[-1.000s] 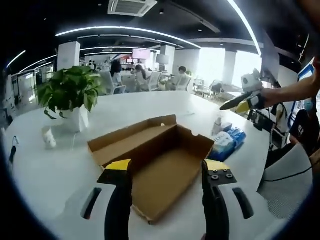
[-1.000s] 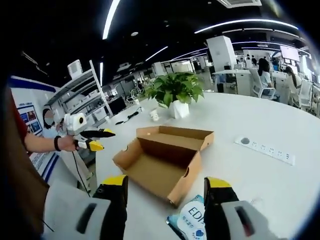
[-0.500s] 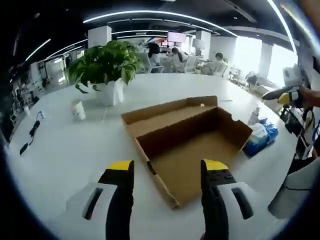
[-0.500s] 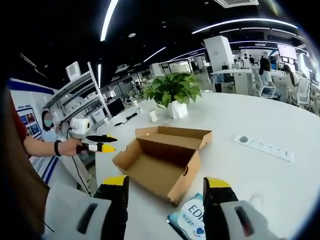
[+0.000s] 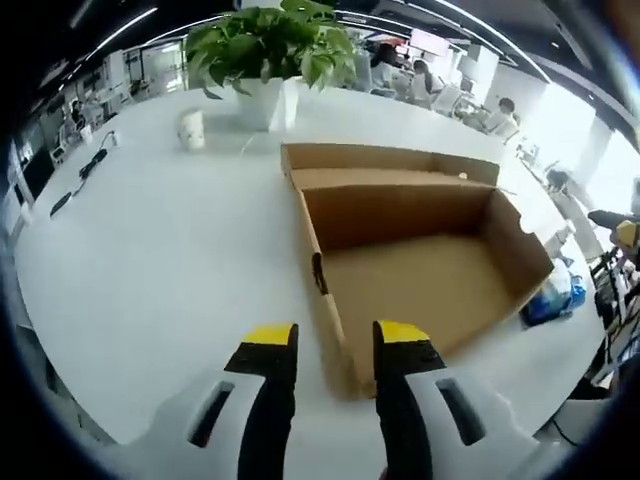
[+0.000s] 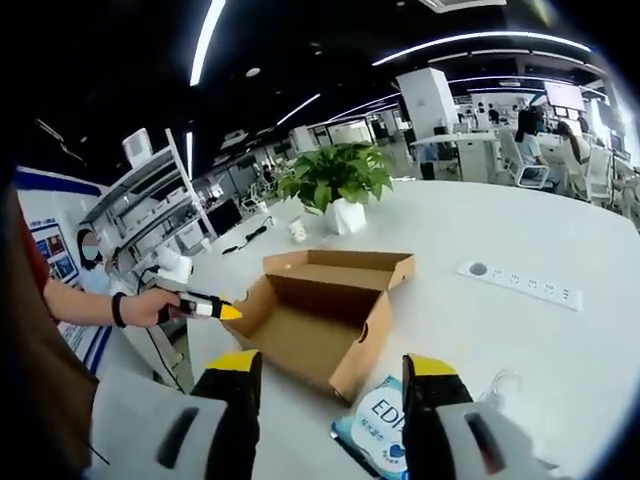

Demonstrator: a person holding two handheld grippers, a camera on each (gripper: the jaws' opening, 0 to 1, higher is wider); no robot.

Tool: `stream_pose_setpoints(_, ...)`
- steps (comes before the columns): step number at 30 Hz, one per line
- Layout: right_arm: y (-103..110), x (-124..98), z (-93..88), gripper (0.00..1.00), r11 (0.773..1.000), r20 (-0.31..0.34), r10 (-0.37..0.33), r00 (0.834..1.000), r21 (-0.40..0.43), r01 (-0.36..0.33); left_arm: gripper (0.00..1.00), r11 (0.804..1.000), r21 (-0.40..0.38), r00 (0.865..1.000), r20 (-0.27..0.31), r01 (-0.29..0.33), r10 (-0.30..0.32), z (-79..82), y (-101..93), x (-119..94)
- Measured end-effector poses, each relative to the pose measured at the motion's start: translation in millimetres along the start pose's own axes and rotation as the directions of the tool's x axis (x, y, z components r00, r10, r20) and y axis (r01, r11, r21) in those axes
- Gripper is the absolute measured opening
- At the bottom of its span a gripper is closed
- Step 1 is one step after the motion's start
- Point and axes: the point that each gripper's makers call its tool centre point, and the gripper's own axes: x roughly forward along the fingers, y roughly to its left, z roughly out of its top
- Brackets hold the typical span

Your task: Operate the shoe box by opening the lid, removing the specified soft item, and placing it in the target area until the item is outside and the box remains undamaged.

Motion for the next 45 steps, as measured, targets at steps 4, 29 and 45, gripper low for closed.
stream_pose_setpoints(4, -2.5, -0.3, -0.1, 0.53, 1.000, 0.002, -0.007, 1.000, 0.009, 0.007, 0.20, 0.997, -0.059, 0.999, -0.015, -0.043, 0.042, -6.2, 3.4, 0.2)
stream_pose_setpoints(29, -31.1, 64.8, 35.0, 0.50, 0.994, -0.067, -0.079, 0.995, 0.066, 0.083, 0.06, 0.987, -0.101, 0.992, 0.005, -0.123, 0.124, -3.5, 4.3, 0.2)
stream_pose_setpoints(45, -75.7, 141.5, 69.7, 0.47, 0.969, -0.129, -0.153, 0.980, 0.173, 0.174, 0.06, 0.985, -0.106, 0.991, 0.014, -0.133, 0.135, -2.8, 6.9, 1.2)
